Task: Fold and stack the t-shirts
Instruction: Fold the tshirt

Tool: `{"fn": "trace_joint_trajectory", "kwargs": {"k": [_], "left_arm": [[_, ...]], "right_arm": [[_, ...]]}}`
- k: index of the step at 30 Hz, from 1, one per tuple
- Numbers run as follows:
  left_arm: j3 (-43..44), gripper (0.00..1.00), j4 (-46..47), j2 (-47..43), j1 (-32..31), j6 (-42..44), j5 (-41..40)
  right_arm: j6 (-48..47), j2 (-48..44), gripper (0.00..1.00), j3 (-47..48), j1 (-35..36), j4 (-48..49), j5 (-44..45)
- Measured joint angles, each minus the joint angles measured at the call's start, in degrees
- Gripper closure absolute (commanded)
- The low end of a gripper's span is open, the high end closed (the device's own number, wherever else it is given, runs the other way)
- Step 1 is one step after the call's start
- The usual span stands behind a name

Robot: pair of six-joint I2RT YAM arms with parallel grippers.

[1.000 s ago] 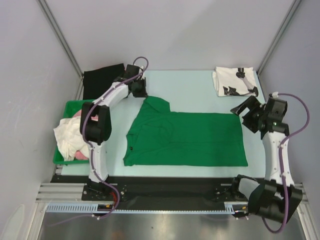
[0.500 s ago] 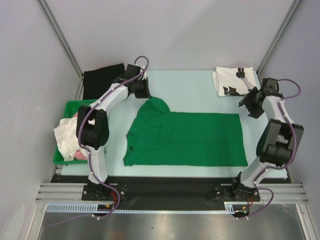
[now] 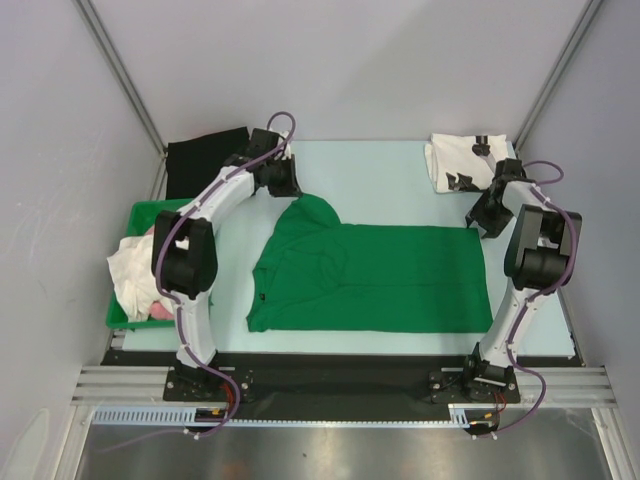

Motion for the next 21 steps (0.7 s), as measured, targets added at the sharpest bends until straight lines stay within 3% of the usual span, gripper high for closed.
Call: {"fn": "trace_joint_trajectory", "kwargs": {"k": [7,16,19,21], "left_arm": [[0.0,1.00,0.0,0.0,0.5,0.0,0.0],[0.0,1.00,0.0,0.0,0.8,0.0,0.1],[0.0,1.00,0.0,0.0,0.9,0.0,0.2],[0.0,1.00,0.0,0.0,1.0,0.0,0.4]], "right_arm": [[-0.6,0.4,0.57,0.0,1.9,1.1,1.4],[-1.4,2.1,0.59,2.2,2.4,1.3,2.8],[-1.7,2.5,0.64,2.8,2.4,1.3,3.1],[-2.1,2.7,0.73,2.9,2.4,1.3,3.3]]}}
